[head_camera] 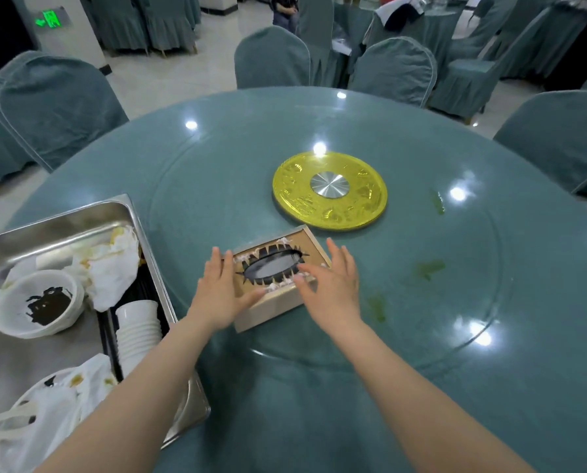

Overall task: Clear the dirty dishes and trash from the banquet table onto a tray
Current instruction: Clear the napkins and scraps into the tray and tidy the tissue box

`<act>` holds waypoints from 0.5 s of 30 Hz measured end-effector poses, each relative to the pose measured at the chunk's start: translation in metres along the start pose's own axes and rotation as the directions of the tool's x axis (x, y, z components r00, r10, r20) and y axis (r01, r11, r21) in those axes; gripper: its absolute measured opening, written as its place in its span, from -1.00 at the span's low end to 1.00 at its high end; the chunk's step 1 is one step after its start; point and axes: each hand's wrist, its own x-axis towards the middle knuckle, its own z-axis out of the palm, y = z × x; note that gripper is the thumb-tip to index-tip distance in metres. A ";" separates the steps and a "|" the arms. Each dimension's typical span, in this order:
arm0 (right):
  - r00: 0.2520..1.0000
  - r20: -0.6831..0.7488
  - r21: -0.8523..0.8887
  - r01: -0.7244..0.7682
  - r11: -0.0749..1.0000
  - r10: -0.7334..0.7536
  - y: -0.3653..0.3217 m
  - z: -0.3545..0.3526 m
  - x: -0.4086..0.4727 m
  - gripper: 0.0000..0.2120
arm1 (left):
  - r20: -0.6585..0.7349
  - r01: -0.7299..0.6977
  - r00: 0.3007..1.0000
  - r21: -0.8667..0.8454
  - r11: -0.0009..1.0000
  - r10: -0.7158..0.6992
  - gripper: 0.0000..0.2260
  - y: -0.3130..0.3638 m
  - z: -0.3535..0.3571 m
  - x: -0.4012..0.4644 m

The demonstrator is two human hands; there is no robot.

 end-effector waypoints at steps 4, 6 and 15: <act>0.989 0.082 -0.176 -0.104 0.979 0.120 -0.021 0.017 0.032 -0.62 | -0.008 -0.009 1.000 0.019 1.000 0.009 0.00 -0.002 0.019 0.005; 0.971 0.129 -0.310 -0.151 0.939 0.199 -0.031 0.026 0.047 -0.50 | -0.051 -0.025 0.998 0.170 0.985 0.034 0.00 0.001 0.017 0.010; 0.795 0.297 -0.528 -0.325 0.784 0.529 -0.053 0.042 0.078 0.10 | -0.082 -0.082 0.990 0.288 0.954 0.110 -0.09 0.008 0.005 0.010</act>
